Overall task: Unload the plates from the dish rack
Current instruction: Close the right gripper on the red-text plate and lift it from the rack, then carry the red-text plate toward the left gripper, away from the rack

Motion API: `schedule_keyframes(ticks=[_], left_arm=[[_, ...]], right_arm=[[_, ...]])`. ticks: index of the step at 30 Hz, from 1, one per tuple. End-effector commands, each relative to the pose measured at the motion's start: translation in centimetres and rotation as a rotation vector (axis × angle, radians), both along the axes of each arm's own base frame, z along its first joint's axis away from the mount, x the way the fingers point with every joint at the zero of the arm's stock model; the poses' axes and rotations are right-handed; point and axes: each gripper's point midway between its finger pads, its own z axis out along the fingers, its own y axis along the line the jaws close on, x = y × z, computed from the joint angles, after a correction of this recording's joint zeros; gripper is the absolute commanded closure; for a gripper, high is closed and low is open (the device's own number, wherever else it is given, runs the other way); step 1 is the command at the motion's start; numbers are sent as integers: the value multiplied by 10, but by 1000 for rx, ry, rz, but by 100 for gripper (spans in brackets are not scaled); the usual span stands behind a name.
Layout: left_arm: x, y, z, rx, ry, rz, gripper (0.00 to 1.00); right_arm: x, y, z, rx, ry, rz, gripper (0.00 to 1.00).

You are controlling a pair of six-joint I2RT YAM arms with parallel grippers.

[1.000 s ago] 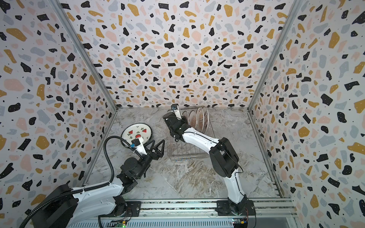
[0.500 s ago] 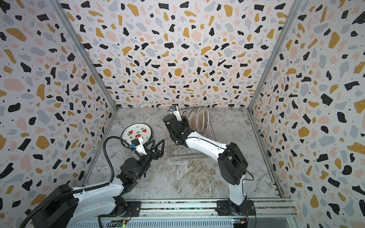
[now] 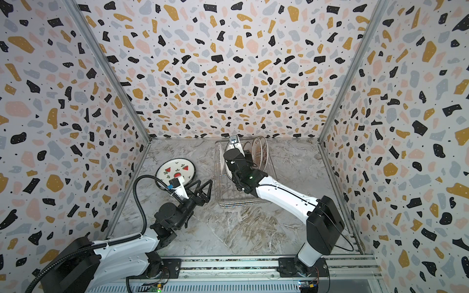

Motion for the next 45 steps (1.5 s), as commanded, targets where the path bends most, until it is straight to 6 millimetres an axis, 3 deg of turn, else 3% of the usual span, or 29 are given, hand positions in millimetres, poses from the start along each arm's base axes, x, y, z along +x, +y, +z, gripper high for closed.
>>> schedule_keyframes(ticks=[1,11,21,33,38,45], left_arm=[[-5,-2,15,-41,-43,-22,0],[3,-7,8,12,-19,-10,0],[7,-23,6,25,-13,-62,0],[-19,-45,5,36,-25,-273,5],[-34,-44,2,15,-23,-333,5],[-41,-50,-6,-53,49,-393,9]], right_arm=[[-7,-8,37,172,-42,65,94],[-19,-48,33,237,-27,61,95],[-43,-73,34,330,-41,101,95],[-74,-107,22,548,-4,253,96],[-92,-104,19,655,16,391,96],[-110,-78,12,748,80,587,96]])
